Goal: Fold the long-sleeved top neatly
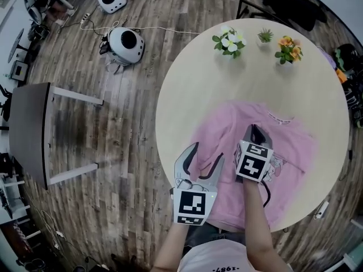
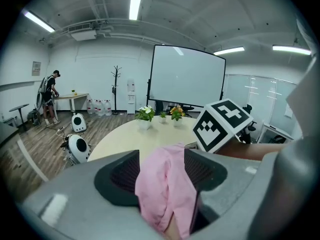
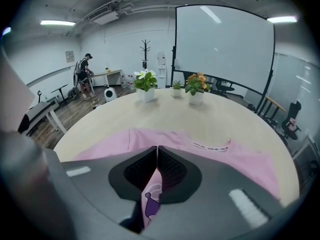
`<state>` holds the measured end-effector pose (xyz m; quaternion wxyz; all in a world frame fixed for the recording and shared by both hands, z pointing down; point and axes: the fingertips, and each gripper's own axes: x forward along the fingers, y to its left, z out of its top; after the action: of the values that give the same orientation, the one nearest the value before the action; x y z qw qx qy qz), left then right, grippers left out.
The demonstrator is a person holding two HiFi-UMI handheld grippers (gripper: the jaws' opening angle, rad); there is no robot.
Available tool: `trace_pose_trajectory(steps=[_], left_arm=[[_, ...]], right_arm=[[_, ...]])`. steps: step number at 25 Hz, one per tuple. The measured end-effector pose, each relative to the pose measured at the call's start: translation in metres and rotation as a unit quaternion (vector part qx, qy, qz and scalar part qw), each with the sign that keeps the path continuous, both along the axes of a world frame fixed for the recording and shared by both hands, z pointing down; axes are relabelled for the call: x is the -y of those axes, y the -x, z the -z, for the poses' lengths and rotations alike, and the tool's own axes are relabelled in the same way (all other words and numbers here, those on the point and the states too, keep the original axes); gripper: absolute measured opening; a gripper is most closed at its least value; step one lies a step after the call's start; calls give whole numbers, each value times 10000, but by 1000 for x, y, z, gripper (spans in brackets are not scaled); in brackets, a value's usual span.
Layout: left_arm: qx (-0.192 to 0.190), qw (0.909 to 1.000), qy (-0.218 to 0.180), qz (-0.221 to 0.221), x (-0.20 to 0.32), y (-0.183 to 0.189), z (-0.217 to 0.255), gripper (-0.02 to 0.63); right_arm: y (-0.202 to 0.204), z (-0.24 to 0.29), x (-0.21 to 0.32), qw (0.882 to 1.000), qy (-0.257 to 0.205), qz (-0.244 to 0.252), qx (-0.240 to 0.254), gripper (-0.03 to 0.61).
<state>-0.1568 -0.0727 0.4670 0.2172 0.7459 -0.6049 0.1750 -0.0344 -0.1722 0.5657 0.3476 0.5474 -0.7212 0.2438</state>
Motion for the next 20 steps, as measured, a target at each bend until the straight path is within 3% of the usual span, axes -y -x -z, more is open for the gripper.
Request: trace_pose_trajectory(steps=[7,12,20], left_arm=[[23,9999,66,117,-3,7,-4,279],[35,9997,70,214,-6,14,-6,279],[78,9994,-74,314,-13,21,7,279]], right_arm=[[13,-32,5,9997,233,93,-26,40],[29,-32,3,9987,309,307,264,155],[36,5,-3,9983,-43,328,482,212]])
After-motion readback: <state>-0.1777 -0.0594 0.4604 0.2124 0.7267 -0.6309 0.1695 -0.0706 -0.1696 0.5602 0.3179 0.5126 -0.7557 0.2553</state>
